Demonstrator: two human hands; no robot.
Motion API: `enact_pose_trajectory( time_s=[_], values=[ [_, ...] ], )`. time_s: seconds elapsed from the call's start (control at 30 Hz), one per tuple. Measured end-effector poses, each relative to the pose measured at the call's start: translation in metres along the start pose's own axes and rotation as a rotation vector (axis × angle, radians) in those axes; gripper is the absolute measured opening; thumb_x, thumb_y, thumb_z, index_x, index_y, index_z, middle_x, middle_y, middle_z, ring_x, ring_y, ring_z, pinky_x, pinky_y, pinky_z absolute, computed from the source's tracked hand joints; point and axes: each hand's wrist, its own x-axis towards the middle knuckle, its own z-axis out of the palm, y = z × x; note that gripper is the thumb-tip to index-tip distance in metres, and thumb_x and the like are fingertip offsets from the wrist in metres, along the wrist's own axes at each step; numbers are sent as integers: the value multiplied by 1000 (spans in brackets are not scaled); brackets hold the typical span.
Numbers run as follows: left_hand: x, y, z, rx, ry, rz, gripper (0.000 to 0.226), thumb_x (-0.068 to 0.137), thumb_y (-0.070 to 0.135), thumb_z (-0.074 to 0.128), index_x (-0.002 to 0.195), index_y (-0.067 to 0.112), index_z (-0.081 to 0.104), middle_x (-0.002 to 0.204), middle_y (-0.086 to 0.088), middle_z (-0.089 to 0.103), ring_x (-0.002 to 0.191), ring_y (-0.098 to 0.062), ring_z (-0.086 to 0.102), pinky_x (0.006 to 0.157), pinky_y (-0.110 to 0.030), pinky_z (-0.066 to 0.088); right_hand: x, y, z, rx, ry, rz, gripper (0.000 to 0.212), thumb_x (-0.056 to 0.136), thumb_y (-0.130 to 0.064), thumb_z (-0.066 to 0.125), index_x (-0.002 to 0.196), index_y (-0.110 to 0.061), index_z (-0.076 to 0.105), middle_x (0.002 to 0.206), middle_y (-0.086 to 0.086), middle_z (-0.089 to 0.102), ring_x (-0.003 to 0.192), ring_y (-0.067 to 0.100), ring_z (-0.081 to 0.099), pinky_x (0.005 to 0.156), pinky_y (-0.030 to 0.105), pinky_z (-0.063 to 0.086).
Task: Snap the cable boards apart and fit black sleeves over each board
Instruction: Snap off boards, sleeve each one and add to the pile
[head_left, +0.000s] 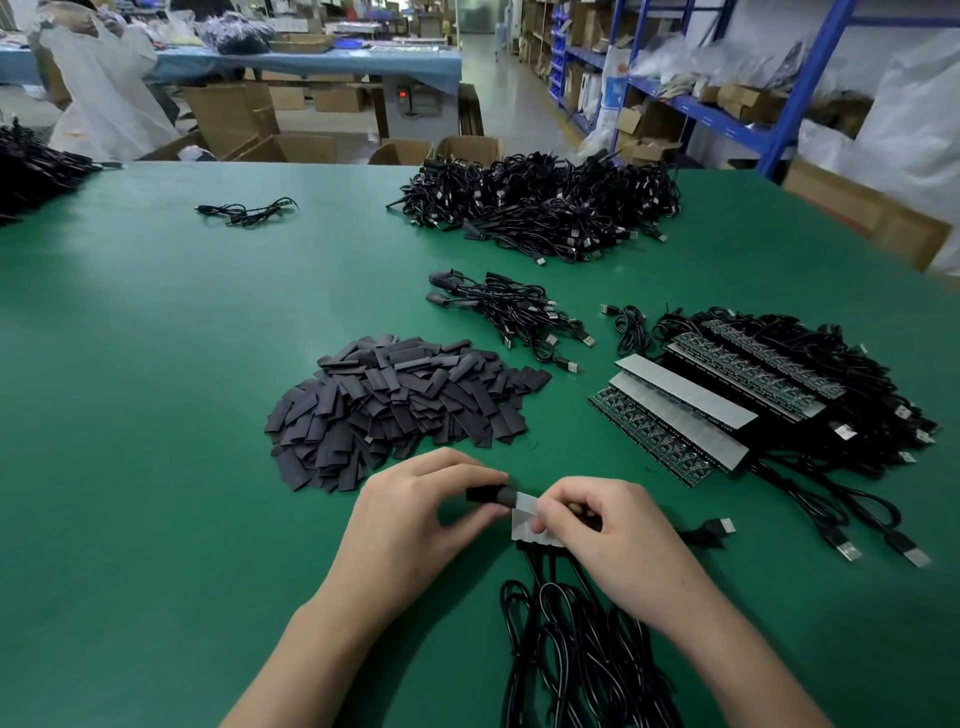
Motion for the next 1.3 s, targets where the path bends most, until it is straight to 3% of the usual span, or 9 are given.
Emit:
enact_pose_trajectory(
  time_s=[0.17,0.37,0.5,0.6,0.7,0.8,0.9,1.13,1.3],
  values=[
    [0,0,-2,44,-32,59,21,85,37,84,105,33,80,100,21,70,87,3,66,75,-28,58,-1,0,2,-12,3,-30,19,98,-40,64,80,-39,72,58,-14,54,54,1,43,52,20,34],
    [0,3,1,56,-50,140,17,90,38,79,104,28,79,97,16,69,86,-3,66,73,-29,57,-1,-4,3,6,7,-17,19,96,-29,69,82,-39,73,71,-11,71,64,1,63,63,16,49],
    [1,1,0,45,-30,130,18,91,36,76,105,26,79,99,15,69,87,-5,66,75,-30,58,-1,-5,-3,79,56,35,9,91,-29,75,82,-32,75,78,-5,75,75,10,71,77,32,60],
    [1,2,-1,57,-30,135,18,90,35,76,105,25,79,98,14,69,87,-6,65,75,-29,57,-1,-6,-6,55,65,50,13,89,-29,78,77,-27,75,76,-2,74,75,17,70,75,35,60],
    [0,3,-1,69,-36,151,16,90,33,77,104,25,80,96,13,68,85,-7,65,74,-30,56,-1,-7,-6,60,53,48,14,89,-28,79,75,-27,75,74,-5,73,72,16,68,69,29,58],
    [1,6,-2,75,-36,171,16,92,35,74,102,24,80,95,12,69,85,-8,65,74,-28,55,-1,-7,-4,88,39,47,15,90,-26,78,75,-27,75,71,-8,72,63,4,63,61,16,50],
    [1,7,-2,104,-42,198,15,91,36,76,101,25,80,93,13,69,84,-7,65,73,-26,55,-2,-8,-2,103,20,45,16,90,-22,77,75,-28,75,70,-11,72,62,-2,61,62,11,47],
    [0,6,1,95,-24,210,16,91,38,76,101,26,80,93,14,69,84,-6,64,70,-28,56,0,-6,0,148,27,41,18,89,-21,77,81,-37,75,72,-9,74,64,-1,65,63,12,49],
    [1,6,3,9,11,117,23,88,42,77,106,28,80,98,16,70,91,-3,65,79,-28,56,2,-4,-3,250,24,44,22,90,-13,77,85,-34,75,76,-2,77,68,7,69,67,21,55]
  ],
)
